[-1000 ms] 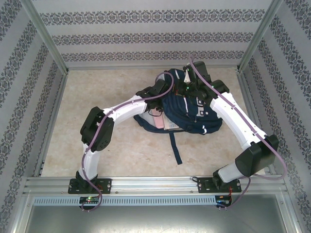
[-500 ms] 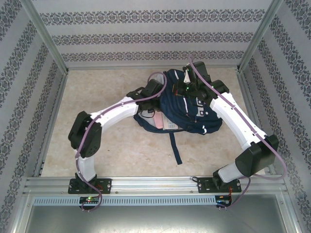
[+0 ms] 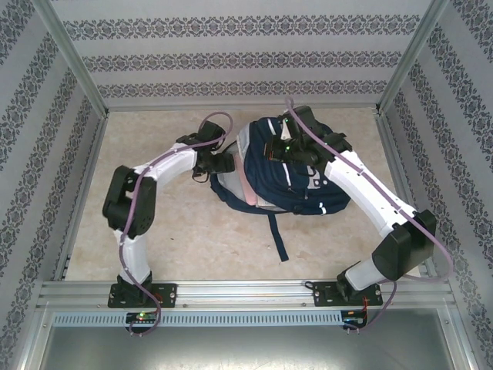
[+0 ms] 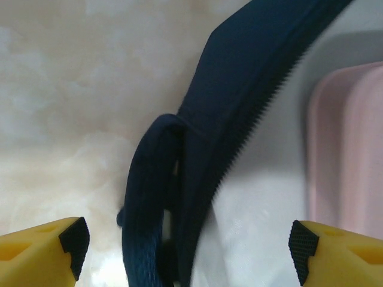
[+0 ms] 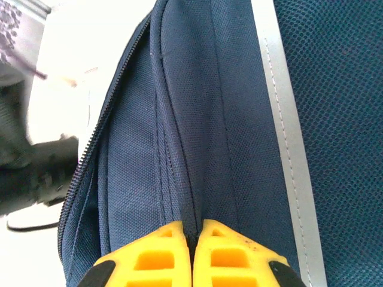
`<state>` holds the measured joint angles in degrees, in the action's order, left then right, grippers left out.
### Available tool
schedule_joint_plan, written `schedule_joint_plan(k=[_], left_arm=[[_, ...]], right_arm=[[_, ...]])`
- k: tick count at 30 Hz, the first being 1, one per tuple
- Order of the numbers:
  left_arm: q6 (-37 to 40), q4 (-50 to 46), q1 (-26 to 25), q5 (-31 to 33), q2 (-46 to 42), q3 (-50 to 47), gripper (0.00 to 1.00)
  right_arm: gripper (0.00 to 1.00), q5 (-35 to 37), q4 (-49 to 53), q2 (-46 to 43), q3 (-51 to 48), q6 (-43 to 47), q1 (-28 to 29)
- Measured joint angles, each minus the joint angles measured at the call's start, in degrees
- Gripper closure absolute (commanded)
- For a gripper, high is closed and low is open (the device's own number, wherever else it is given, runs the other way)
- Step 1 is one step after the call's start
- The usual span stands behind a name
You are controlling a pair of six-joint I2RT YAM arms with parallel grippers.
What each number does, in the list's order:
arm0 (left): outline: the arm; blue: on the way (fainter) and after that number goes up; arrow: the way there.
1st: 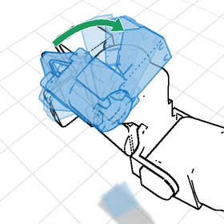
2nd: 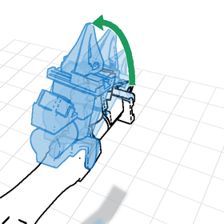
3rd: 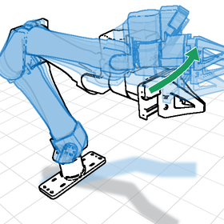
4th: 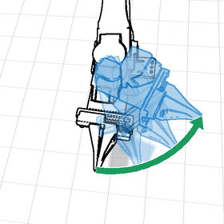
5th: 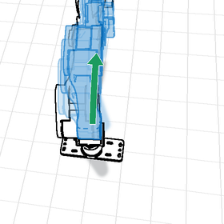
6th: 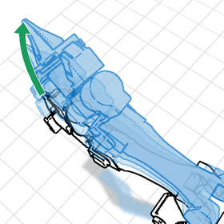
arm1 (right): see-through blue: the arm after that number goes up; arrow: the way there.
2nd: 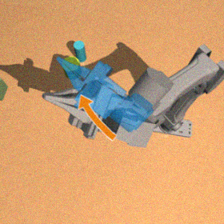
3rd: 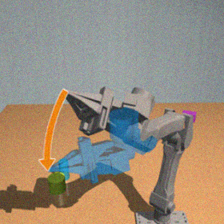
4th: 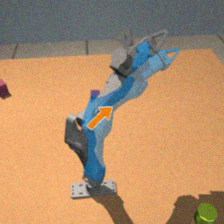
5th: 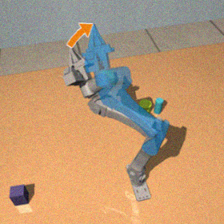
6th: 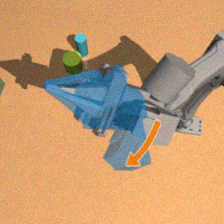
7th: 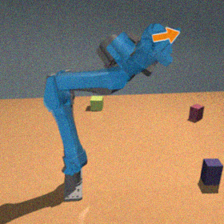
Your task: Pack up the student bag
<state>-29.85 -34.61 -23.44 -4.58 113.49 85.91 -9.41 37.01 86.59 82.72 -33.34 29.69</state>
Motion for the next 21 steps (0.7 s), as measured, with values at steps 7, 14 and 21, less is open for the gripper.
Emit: schedule_joint_plan(k=[7, 14, 21], left_arm=[[5.29, -3.61, 1.03, 1.57, 8.81, 8.87, 0.53], [6.21, -2.08, 2.19, 0.68, 7.89, 7.04, 1.0], [1.77, 6.84, 2.08, -1.49, -6.03, -12.72, 1.0]], right_arm=[[0.97, 0.33, -2.58, 2.45, -4.72, 0.04, 5.38], [0.98, 0.33, -5.62, 8.0, -7.89, 0.74, 7.72], [0.98, -0.7, -3.15, 14.67, -4.85, 4.46, 7.65]])
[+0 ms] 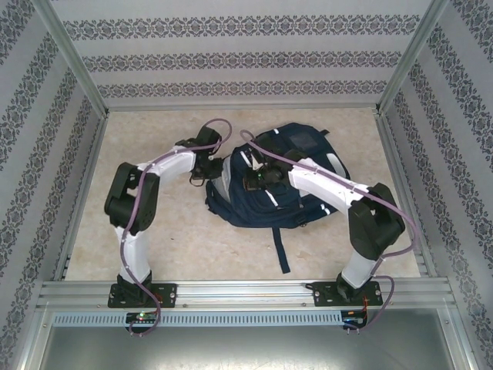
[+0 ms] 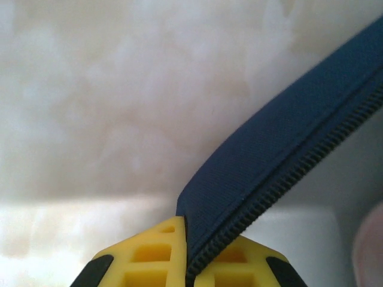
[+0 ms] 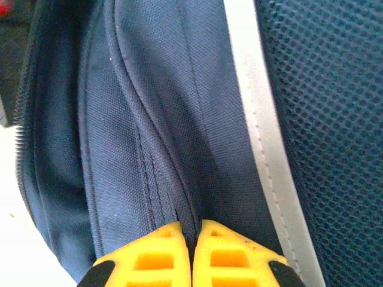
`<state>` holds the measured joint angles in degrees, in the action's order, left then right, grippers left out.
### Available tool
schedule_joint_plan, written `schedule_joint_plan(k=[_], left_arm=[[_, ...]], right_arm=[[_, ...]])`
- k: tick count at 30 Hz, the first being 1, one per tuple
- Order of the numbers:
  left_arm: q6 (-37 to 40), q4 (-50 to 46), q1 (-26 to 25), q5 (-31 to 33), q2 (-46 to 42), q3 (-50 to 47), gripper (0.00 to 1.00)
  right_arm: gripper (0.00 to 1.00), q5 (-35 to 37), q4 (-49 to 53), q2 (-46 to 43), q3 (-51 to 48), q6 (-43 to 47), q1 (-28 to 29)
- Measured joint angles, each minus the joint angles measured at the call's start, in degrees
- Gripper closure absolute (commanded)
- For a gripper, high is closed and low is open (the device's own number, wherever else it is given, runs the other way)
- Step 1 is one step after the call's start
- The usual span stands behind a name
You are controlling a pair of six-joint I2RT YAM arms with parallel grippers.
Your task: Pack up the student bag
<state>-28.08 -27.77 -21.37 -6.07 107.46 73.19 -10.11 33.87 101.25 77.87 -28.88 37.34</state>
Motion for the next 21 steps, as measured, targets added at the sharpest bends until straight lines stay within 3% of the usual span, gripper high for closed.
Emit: schedule_joint_plan(k=[7, 14, 16, 17, 19, 20, 21], left_arm=[[-8.79, 6.47, -4.28, -0.22, -12.57, -14.73, 1.0], [-15.89, 8.85, -14.62, 0.24, -8.55, -9.29, 1.0], [-16.11, 7.72, -16.92, 0.2, -5.05, -4.44, 0.98], [-16.02, 6.84, -17.92, 0.15, -2.97, -1.57, 0.88], [-15.67, 5.35, -19.1, -0.79, 0.04, 2.67, 0.55], [-15.45, 4.96, -19.58, -2.01, 1.01, 4.17, 0.44], [-15.26, 4.9, -19.98, -3.08, 1.51, 5.01, 0.4]], right_arm=[[0.94, -1.62, 7.43, 6.64, 10.86, 6.05, -2.23], [0.93, -0.59, 13.16, 7.56, 14.4, 10.4, -9.29], [0.86, 0.74, 13.97, 7.56, 14.4, 11.3, -11.19], [0.79, 1.57, 14.25, 7.54, 14.38, 11.54, -12.13], [0.73, 3.02, 14.27, 7.17, 13.92, 11.58, -13.73], [0.71, 3.69, 13.86, 6.75, 13.4, 11.5, -14.38], [0.68, 4.13, 13.29, 6.36, 12.83, 11.41, -14.82]])
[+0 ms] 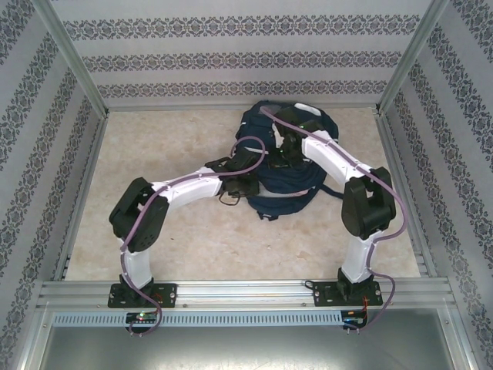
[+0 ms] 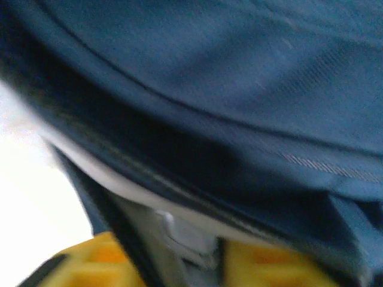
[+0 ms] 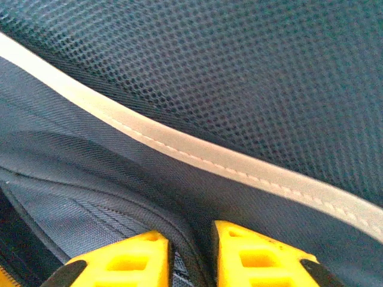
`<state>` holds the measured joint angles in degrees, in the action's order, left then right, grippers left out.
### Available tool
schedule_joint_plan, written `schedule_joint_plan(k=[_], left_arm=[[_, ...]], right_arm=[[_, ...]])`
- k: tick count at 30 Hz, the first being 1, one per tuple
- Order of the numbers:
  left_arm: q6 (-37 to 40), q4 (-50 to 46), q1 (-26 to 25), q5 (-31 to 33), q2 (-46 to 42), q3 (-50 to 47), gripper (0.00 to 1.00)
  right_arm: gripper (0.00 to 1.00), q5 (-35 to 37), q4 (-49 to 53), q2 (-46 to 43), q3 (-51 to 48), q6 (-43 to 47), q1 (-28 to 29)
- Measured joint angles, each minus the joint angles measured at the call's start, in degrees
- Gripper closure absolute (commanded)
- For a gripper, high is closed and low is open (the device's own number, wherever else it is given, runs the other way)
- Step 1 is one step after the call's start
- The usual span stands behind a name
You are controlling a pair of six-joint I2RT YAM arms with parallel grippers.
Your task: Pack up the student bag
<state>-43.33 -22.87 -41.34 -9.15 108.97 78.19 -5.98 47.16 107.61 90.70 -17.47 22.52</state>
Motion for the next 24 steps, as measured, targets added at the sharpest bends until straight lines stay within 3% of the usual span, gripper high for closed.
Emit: schedule_joint_plan(k=[3, 10, 16, 20, 24], left_arm=[[0.85, -0.94, -1.18, -2.58, -0.13, 0.83, 0.35], [3.82, -6.84, 0.02, -2.38, -6.78, -1.75, 0.34], [5.51, -8.66, 9.88, -0.79, -16.61, -5.44, 0.34], [5.88, -8.76, 16.98, -0.66, -16.72, -5.44, 0.34], [6.27, -8.87, 18.95, -1.36, -14.99, -5.44, 0.34]], right_arm=[[0.6, 1.05, -2.47, -2.21, -2.51, -0.63, -0.63], [0.59, 1.01, -6.34, -8.15, -7.13, -3.93, -0.24], [0.6, 0.42, -8.87, -7.15, -6.14, -8.37, 5.95], [0.61, -0.94, -11.23, -2.27, -2.49, -10.75, 11.91], [0.61, -0.87, -11.85, 0.87, -2.99, -11.45, 14.99]])
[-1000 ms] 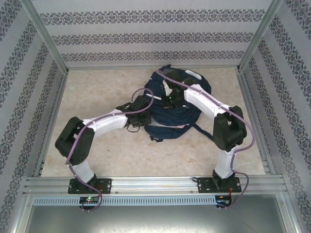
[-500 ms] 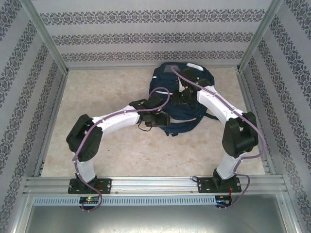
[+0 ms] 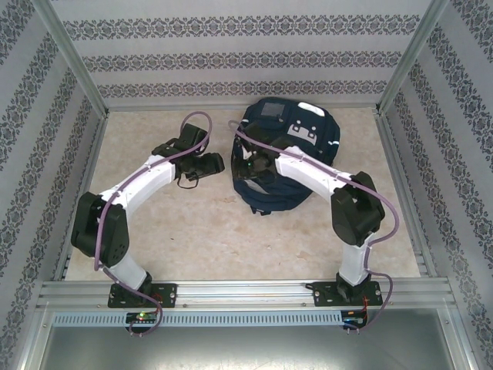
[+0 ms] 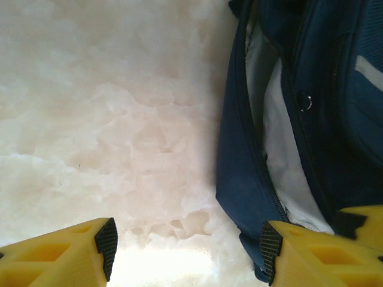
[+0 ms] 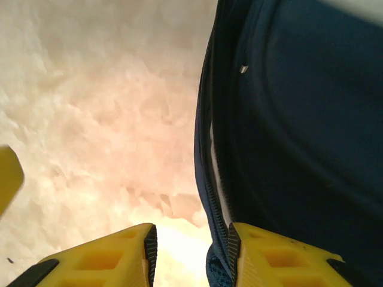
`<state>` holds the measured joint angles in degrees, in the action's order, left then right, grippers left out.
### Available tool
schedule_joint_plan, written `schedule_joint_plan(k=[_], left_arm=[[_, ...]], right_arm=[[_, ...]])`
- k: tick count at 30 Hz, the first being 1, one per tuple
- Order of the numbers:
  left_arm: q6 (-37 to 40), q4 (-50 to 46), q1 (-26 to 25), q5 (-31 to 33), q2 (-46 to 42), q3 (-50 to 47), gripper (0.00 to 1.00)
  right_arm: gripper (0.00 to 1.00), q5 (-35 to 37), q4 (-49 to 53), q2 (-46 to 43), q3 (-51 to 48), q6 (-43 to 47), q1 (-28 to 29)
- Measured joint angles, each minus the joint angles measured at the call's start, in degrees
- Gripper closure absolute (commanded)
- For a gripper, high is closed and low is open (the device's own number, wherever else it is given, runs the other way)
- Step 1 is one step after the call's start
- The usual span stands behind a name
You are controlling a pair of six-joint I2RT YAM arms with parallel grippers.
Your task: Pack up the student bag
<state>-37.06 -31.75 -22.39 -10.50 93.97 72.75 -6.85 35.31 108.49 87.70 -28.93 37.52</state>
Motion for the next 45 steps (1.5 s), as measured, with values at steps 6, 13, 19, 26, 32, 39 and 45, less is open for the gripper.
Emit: schedule_joint_plan(k=[6, 13, 19, 26, 32, 39, 45], left_arm=[[0.0, 0.37, -0.04, -2.58, 1.92, -0.26, 0.34], [0.72, 2.95, -0.59, -6.99, 3.43, -0.76, 0.37], [1.73, 5.46, -3.54, -10.56, 8.52, 2.43, 0.38], [1.7, 7.43, -3.87, -12.02, 21.84, 15.45, 0.34], [1.25, 8.87, -2.27, -12.22, 34.1, 30.69, 0.34], [-1.36, 9.07, 0.55, -14.16, 46.51, 45.88, 0.3], [-3.72, 4.9, 1.88, -17.86, 59.71, 65.7, 0.68]], right_arm=[[0.62, 0.07, -1.97, -3.37, -11.37, -0.92, -4.52], [0.62, 1.97, 1.2, -15.43, -23.04, -0.7, -17.14], [0.62, 5.14, 3.54, -21.07, -24.35, 0.63, -25.44], [0.6, 4.9, 3.72, -25.07, -22.91, 1.25, -22.8], [0.6, 4.94, 3.72, -25.75, -21.75, 0.31, -15.98], [0.6, 5.68, 3.69, -25.86, -21.75, -2.34, -8.98], [0.59, 6.4, 3.23, -24.98, -21.81, -4.35, -3.76]])
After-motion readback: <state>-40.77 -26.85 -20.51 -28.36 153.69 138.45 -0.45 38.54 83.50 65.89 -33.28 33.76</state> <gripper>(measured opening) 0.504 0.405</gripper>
